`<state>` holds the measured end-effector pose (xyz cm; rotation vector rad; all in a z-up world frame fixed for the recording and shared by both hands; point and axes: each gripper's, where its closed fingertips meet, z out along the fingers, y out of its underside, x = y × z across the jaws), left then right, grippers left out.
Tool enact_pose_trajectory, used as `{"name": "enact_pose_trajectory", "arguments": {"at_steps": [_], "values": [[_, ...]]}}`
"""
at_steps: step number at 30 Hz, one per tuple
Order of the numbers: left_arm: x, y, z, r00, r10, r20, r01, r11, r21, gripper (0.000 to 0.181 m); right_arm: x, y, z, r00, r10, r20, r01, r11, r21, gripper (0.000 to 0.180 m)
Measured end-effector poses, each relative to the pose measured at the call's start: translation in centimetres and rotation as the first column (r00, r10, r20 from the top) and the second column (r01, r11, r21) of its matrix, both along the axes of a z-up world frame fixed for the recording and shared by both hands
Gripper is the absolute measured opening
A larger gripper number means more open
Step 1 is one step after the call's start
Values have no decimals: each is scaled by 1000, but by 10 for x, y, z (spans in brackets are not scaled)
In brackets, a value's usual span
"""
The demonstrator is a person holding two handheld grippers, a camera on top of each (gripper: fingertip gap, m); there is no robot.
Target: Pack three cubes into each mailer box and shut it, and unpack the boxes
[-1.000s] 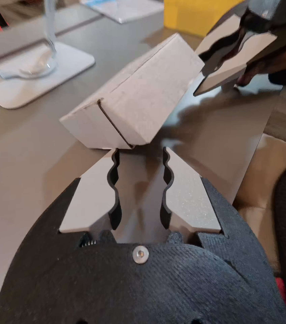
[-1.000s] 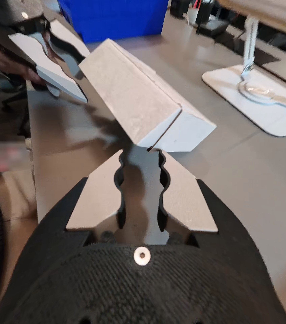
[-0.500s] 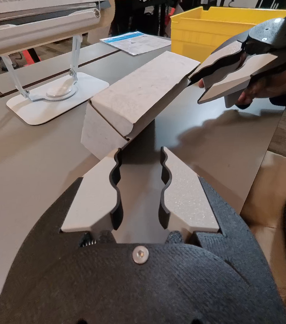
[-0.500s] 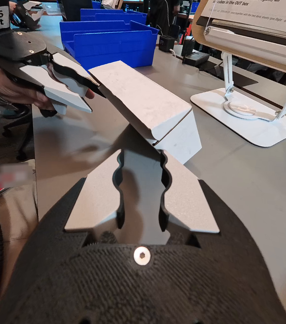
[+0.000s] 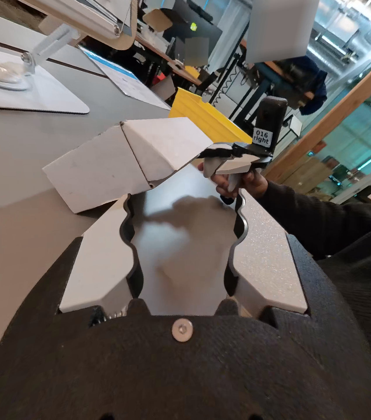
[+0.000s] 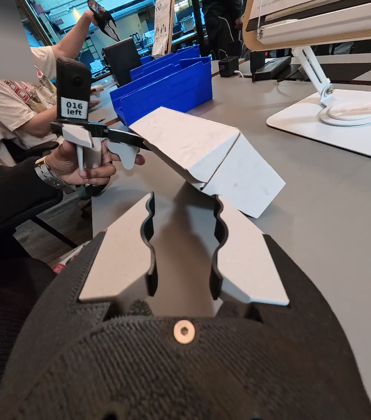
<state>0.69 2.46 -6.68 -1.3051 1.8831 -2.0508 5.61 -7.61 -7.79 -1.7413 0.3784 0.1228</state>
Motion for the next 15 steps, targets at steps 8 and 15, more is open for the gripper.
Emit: {"name": "enact_pose_trajectory", "arguments": {"at_steps": [8, 15], "values": [[7, 9, 1, 998, 33, -59, -38, 994, -99, 78, -2, 1, -3, 1000, 9, 15, -9, 1000, -17, 49], [8, 13, 0, 997, 41, -71, -49, 992, -114, 65, -4, 1, 0, 998, 35, -53, -34, 999, 20, 55]]}}
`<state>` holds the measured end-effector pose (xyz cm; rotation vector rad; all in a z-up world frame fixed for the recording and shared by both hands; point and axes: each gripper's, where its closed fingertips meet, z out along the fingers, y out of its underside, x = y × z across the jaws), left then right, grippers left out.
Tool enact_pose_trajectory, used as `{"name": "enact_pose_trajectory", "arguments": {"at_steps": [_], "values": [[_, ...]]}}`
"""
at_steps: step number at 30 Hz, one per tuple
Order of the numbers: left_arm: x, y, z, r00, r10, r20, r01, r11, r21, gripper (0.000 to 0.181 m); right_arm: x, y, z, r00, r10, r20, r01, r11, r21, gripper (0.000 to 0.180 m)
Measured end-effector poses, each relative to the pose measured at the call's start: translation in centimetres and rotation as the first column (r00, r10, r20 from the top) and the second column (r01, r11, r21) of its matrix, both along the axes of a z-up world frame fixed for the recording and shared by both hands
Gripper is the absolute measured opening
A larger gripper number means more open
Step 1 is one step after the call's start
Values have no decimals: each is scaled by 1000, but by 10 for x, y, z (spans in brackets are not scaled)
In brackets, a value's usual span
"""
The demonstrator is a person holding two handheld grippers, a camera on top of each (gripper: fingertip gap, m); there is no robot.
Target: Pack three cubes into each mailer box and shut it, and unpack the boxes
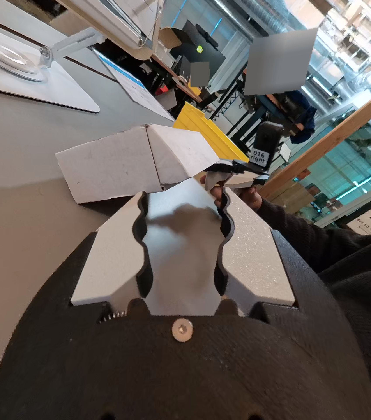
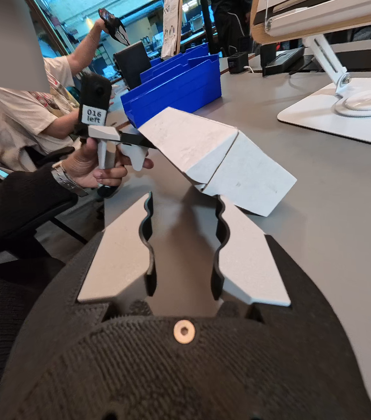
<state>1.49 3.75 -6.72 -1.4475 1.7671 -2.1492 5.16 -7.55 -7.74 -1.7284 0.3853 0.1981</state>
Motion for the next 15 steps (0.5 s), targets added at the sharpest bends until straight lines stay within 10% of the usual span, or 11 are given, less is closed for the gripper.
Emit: {"name": "enact_pose_trajectory", "arguments": {"at_steps": [15], "values": [[3, 3, -14, 999, 20, -38, -18, 998, 66, 56, 1, 0, -13, 991, 24, -135, -28, 999, -31, 55]]}}
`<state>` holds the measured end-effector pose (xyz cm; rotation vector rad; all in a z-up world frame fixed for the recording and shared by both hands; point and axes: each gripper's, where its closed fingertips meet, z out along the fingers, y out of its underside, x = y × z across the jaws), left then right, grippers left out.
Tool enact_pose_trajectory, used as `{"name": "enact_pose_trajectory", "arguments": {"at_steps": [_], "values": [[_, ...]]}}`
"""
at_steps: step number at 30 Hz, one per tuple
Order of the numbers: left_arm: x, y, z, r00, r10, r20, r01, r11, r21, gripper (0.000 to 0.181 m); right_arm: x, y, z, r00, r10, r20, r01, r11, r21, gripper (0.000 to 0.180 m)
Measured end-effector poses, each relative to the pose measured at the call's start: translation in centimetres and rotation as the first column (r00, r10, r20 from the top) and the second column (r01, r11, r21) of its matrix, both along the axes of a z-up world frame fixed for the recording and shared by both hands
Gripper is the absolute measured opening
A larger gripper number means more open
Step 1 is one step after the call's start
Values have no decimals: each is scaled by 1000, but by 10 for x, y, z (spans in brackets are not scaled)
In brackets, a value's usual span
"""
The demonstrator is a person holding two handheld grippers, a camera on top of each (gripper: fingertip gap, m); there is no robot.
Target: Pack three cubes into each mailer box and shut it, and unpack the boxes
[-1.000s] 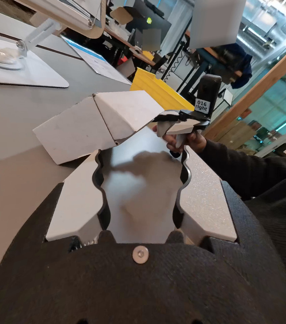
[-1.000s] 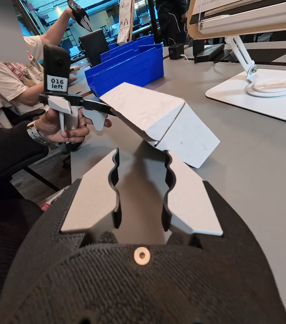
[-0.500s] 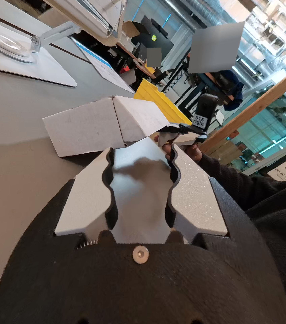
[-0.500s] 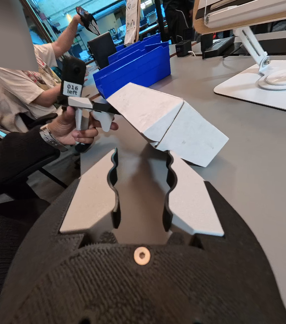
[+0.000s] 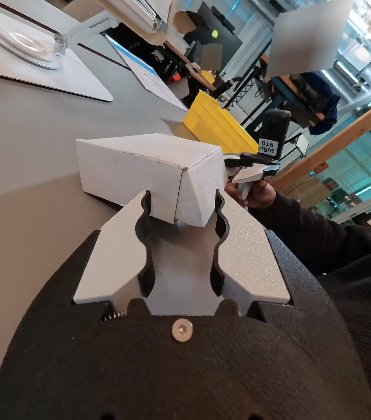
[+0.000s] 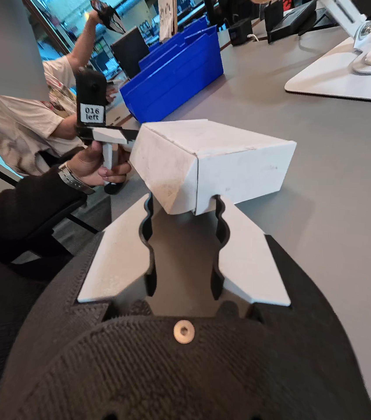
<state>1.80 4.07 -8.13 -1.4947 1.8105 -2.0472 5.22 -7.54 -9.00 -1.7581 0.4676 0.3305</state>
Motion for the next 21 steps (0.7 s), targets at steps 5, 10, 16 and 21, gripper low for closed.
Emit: {"name": "enact_pose_trajectory", "arguments": {"at_steps": [5, 10, 16, 21], "values": [[2, 3, -3, 1000, 24, -1, -24, 999, 26, 59, -6, 3, -7, 997, 19, 70, -15, 998, -60, 49], [2, 3, -10, 1000, 28, -7, -27, 996, 90, 60, -13, 4, -14, 992, 58, 112, -45, 992, -121, 53], [1, 2, -24, 999, 23, -38, -15, 980, 198, 69, -27, 6, -34, 969, 141, 203, -83, 960, -268, 61], [0, 2, -27, 998, 18, -58, -6, 981, 194, 71, -32, 7, -40, 956, 170, 241, -90, 945, -313, 65]]}}
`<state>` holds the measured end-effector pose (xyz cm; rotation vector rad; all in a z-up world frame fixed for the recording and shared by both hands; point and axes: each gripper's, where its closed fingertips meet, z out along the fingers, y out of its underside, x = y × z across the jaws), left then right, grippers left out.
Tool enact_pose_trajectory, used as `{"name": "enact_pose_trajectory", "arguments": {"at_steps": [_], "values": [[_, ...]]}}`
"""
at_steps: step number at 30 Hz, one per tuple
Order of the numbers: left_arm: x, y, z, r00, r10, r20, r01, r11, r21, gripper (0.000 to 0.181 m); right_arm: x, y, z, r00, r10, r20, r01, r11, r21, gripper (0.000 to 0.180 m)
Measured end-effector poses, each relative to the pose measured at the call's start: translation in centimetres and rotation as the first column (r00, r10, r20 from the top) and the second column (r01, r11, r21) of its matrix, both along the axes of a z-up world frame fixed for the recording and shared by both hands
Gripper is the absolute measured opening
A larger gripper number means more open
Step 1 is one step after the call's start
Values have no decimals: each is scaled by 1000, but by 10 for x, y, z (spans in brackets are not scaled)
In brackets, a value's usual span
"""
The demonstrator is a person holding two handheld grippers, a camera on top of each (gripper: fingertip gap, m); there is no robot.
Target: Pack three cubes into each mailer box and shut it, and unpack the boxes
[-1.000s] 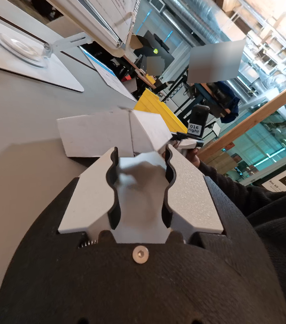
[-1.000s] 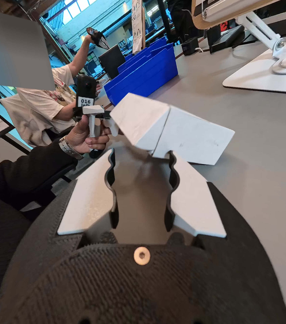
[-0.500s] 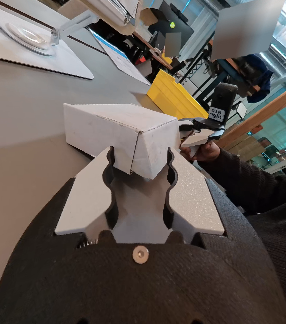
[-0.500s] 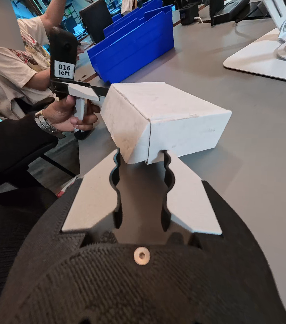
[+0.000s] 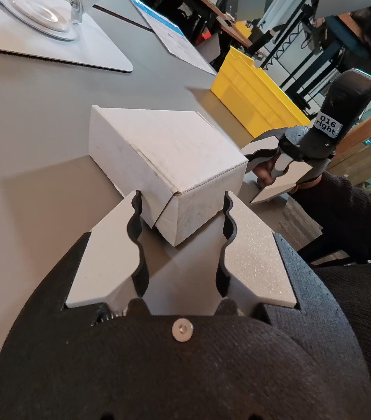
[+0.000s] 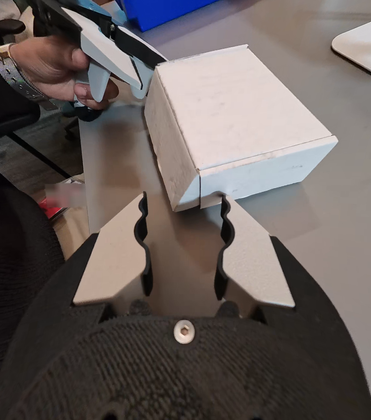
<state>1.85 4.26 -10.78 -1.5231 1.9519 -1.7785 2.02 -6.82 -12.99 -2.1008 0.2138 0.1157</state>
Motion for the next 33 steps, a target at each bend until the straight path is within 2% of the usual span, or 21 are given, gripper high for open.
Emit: {"name": "enact_pose_trajectory", "arguments": {"at_steps": [6, 11, 13, 16, 19, 21, 24, 28, 33], "values": [[0, -1, -2, 1000, -9, -1, 9, 999, 36, 78, 0, -1, -2, 1000, 2, -8, -2, 1000, -9, 72], [5, 9, 8, 994, 32, 108, -52, 982, 184, 115, 2, -4, -4, 1000, -13, -18, 12, 1000, -21, 82], [6, 6, 15, 982, -8, 187, -56, 941, 333, 130, 5, -4, -2, 999, -26, -30, 25, 1000, -12, 83], [1, -19, 16, 956, -207, 206, 44, 799, 600, 132, 10, -6, 2, 997, -51, -61, 52, 998, 18, 83], [5, -44, 2, 910, -410, 61, 198, 560, 804, 135, 17, -8, 9, 992, -79, -103, 86, 994, 64, 82], [18, -57, 2, 868, -497, -13, 256, 423, 869, 141, 23, -10, 13, 988, -100, -120, 111, 990, 89, 81], [33, -74, 0, 790, -594, -154, 379, 275, 884, 150, 28, -14, 16, 984, -115, -138, 131, 985, 109, 80], [44, -73, -26, 691, -586, -424, 570, 81, 818, 156, 28, -16, 22, 980, -114, -161, 137, 981, 140, 78], [48, -73, -53, 624, -568, -537, 626, -48, 778, 157, 26, -18, 24, 980, -103, -173, 130, 979, 155, 78]]}}
